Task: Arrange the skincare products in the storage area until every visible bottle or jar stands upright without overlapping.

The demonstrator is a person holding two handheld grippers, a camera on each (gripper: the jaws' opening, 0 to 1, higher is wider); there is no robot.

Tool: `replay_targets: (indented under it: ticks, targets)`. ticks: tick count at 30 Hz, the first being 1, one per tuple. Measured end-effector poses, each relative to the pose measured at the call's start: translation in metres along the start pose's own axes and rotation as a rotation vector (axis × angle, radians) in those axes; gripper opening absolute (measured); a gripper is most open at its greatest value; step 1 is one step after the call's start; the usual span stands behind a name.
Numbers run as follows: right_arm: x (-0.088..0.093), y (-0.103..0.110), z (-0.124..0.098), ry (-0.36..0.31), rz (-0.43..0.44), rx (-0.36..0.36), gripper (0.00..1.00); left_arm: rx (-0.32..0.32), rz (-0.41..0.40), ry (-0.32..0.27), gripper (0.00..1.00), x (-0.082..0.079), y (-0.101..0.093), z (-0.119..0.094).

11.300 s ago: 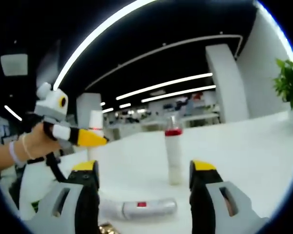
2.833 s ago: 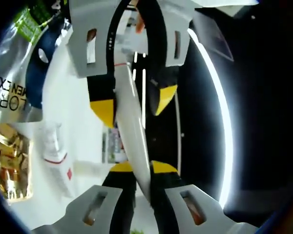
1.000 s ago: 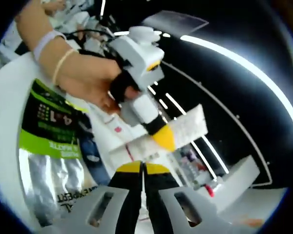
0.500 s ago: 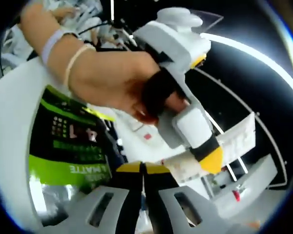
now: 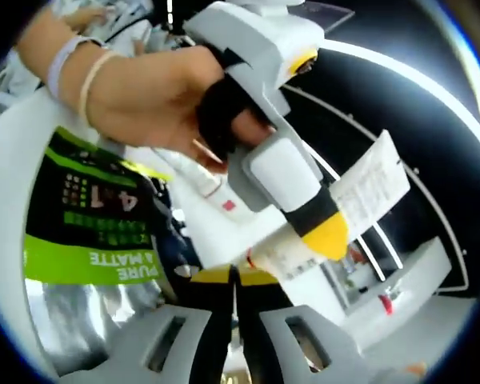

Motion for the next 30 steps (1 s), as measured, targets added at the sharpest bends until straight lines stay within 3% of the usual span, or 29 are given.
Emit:
replay_targets:
  ticks: [9,10,13,14,21,26,30]
  targets:
    - [0.008,-0.01,-0.001,0.051,0.025,0.065,0.0,-0.013,-0.004,-0.005,0.21,0.0,0.004,0.001]
    - [0.007,-0.01,-0.001,0.043,0.037,0.061,0.0,-0.014,-0.004,-0.003,0.21,0.0,0.004,0.001]
    - [-0.011,0.005,0.002,-0.063,0.102,-0.034,0.0,-0.015,0.002,0.004,0.22,0.001,0.003,0.002]
    - [-0.016,0.008,0.005,-0.075,0.086,-0.053,0.0,-0.017,0.011,0.007,0.22,0.002,0.003,0.003]
    - [-0.003,-0.001,0.02,0.002,0.104,-0.017,0.0,-0.013,0.023,0.023,0.24,0.004,0.004,0.005]
    - [0.002,-0.006,0.019,0.022,0.15,-0.001,0.0,-0.021,0.004,0.03,0.36,0.006,0.004,0.005]
    - [0.01,-0.014,0.017,0.052,0.199,0.035,0.0,-0.034,-0.003,0.017,0.39,0.003,0.007,0.004]
Point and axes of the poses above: the point that each gripper's makers call its tool centre point, and the gripper's own axes: z roughly forward along the fingers, y roughly to its left, x roughly out of its underside, the point moved 7 cm from there along -z, roughly backward along the fingers, and after that the axes turned 10 degrees about -y, right-handed, at the moved point
